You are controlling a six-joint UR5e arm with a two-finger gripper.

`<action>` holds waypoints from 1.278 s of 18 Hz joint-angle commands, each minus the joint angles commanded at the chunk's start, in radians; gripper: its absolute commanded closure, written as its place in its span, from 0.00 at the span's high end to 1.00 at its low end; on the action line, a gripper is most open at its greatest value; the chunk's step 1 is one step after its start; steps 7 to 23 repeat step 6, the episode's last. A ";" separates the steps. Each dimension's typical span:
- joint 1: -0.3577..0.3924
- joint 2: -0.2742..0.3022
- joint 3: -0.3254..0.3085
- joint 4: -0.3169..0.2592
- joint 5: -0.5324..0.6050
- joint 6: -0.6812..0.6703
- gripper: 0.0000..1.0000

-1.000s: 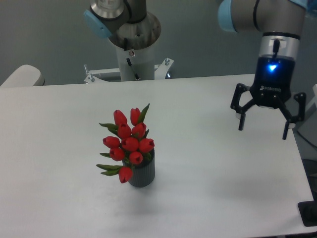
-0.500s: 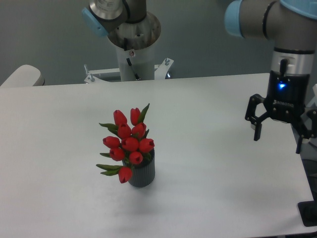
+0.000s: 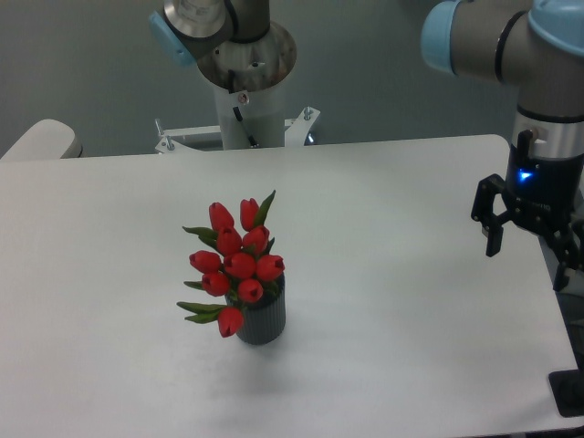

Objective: Insert the flowers into the vase

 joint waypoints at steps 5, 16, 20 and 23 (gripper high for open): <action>-0.008 0.002 -0.002 0.000 0.012 0.000 1.00; -0.008 0.000 -0.002 0.000 0.014 0.000 1.00; -0.008 0.000 -0.002 0.000 0.014 0.000 1.00; -0.008 0.000 -0.002 0.000 0.014 0.000 1.00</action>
